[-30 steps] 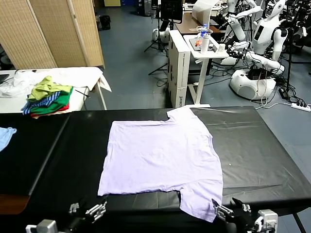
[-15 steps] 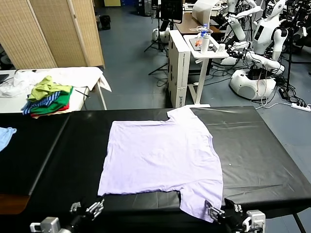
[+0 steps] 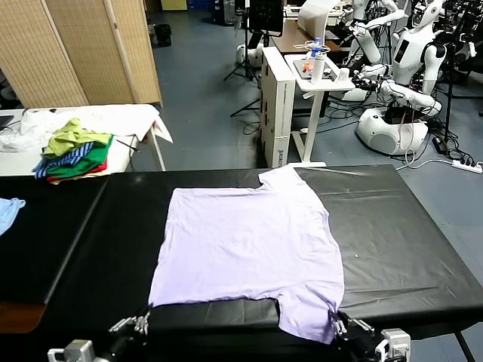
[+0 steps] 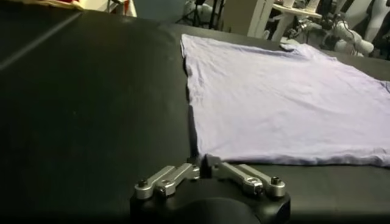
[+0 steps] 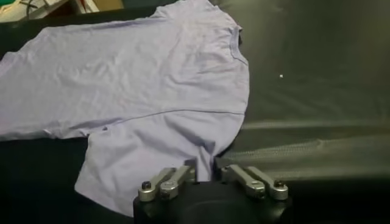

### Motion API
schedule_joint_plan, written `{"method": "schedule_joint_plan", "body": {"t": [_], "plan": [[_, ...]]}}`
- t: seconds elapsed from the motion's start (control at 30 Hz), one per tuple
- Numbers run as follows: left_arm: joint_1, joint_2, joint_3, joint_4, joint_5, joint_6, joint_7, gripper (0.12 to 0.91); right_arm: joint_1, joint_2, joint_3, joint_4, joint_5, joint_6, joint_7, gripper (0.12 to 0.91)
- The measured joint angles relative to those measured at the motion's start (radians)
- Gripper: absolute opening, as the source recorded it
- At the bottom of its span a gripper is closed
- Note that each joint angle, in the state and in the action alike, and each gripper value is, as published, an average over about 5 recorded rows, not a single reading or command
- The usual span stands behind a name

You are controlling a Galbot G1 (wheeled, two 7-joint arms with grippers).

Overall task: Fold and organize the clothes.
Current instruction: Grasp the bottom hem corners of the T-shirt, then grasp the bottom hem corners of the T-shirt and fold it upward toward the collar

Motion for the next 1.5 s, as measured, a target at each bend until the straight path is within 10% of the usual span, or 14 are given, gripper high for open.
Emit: {"method": "schedule_joint_plan", "body": {"t": [0.27,0.67,1.5], "plan": [[0.08,0.004,-0.022,-0.069,0.015,-0.001,-0.019,0.146,-0.063,-0.007,0.026,0.04,-0.001,-0.011,0.001,0.14],[0.073,-0.04,-0.02,-0.094,0.016,-0.085,-0.019,0.146,0.016,-0.044,0.049,0.013,0.027,0.172,-0.117,0.14],[-0.261,-0.037,0.068,0.108,0.101,-0.153,-0.026,0.146,0.521,-0.085,-0.154,-0.36,0.032,0.252,-0.087,0.14]]}}
